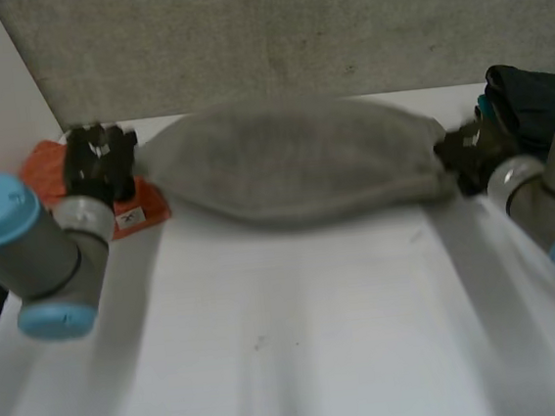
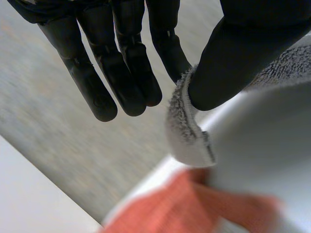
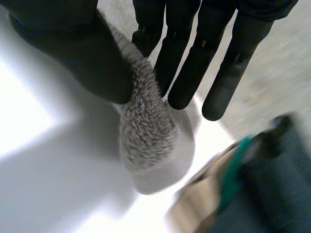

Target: Fold the laundry.

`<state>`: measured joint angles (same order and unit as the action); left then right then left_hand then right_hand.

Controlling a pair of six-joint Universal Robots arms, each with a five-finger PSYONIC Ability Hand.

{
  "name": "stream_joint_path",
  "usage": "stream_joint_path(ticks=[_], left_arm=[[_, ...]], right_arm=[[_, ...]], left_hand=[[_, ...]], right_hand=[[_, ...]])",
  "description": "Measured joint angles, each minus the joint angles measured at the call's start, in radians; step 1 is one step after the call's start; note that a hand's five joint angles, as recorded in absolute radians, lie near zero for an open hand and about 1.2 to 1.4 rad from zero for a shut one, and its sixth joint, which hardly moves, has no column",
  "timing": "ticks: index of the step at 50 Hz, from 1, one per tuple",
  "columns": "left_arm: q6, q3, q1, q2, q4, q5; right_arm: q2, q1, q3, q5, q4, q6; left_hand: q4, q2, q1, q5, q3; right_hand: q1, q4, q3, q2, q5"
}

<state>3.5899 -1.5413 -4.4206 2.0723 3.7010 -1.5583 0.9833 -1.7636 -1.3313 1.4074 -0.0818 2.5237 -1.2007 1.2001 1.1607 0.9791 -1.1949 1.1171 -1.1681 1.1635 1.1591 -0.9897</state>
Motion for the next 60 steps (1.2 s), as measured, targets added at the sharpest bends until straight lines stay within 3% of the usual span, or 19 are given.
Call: stream_joint_path(ticks=[1,3,4,6,15,21,28,43,45,47,48,49,55,58,60], left_arm=[[0.000,0.000,0.000,0.000,0.000,0.000],[0.003,-0.118,-0.004,-0.041,0.003,0.029],[0.003,-0.118,-0.004,-0.041,0.003,0.029],[0.004,-0.199,-0.009,-0.092,0.005,0.055],[0.005,-0.340,-0.020,-0.251,0.008,0.137],[0.004,-0.350,-0.031,-0.285,0.007,0.149],[0.000,-0.346,-0.040,-0.283,0.007,0.148],[-0.004,-0.344,-0.046,-0.273,0.008,0.149],[-0.004,-0.342,-0.046,-0.273,0.008,0.149],[-0.003,-0.341,-0.046,-0.273,0.008,0.148],[-0.003,-0.341,-0.046,-0.273,0.008,0.148],[-0.002,-0.340,-0.046,-0.273,0.007,0.147],[0.007,-0.345,-0.044,-0.300,-0.022,0.141],[0.014,-0.355,-0.050,-0.344,-0.069,0.138],[0.026,-0.370,-0.067,-0.407,-0.142,0.136]], right_arm=[[0.000,0.000,0.000,0.000,0.000,0.000],[0.000,0.003,-0.079,-0.003,0.033,-0.034],[0.000,0.003,-0.079,-0.003,0.033,-0.034],[0.022,0.004,-0.117,-0.001,0.068,-0.053],[0.135,0.007,-0.004,0.006,0.343,-0.057],[0.077,0.017,0.199,0.007,0.583,-0.038],[-0.067,0.022,0.373,0.013,0.706,-0.032],[-0.322,0.009,0.555,0.058,0.635,-0.022],[-0.346,0.009,0.568,0.061,0.626,-0.023],[-0.360,0.009,0.575,0.067,0.613,-0.023],[-0.360,0.009,0.575,0.067,0.613,-0.023],[-0.366,0.010,0.575,0.078,0.597,-0.022],[-0.270,0.020,0.478,0.126,0.499,-0.002],[-0.150,0.025,0.395,0.128,0.466,-0.001],[0.015,0.038,0.277,0.106,0.454,-0.024]], left_hand=[[0.000,0.000,0.000,0.000,0.000],[0.000,0.000,0.000,0.000,0.000],[0.000,0.000,0.000,0.000,0.000],[0.000,0.000,0.000,0.000,0.000],[0.000,0.000,0.000,0.000,0.000],[0.000,0.000,0.000,0.000,0.000],[0.000,0.000,0.000,0.000,0.000],[0.000,0.000,0.000,0.000,0.000],[0.000,0.000,0.000,0.000,0.000],[0.000,0.000,0.000,0.000,0.000],[0.000,0.000,0.000,0.000,0.000],[0.000,0.000,0.000,0.000,0.000],[0.000,0.000,0.000,0.000,0.000],[0.000,0.000,0.000,0.000,0.000],[0.000,0.000,0.000,0.000,0.000]], right_hand=[[0.000,0.000,0.000,0.000,0.000],[-0.304,0.329,-0.346,-0.348,0.329],[-0.304,0.329,-0.346,-0.348,0.329],[-0.572,0.617,-0.612,-0.613,0.626],[-0.619,0.695,-0.686,-0.682,0.720],[-0.674,0.746,-0.724,-0.723,0.766],[-0.674,0.744,-0.724,-0.723,0.752],[-0.662,0.679,-0.685,-0.678,0.666],[-0.536,0.572,-0.572,-0.566,0.563],[-0.203,0.269,-0.247,-0.231,0.268],[-0.203,0.269,-0.247,-0.231,0.268],[0.001,0.040,-0.036,-0.018,0.049],[0.005,-0.027,0.023,0.023,0.019],[0.005,-0.028,0.023,0.023,0.019],[0.005,-0.028,0.023,0.023,0.019]])
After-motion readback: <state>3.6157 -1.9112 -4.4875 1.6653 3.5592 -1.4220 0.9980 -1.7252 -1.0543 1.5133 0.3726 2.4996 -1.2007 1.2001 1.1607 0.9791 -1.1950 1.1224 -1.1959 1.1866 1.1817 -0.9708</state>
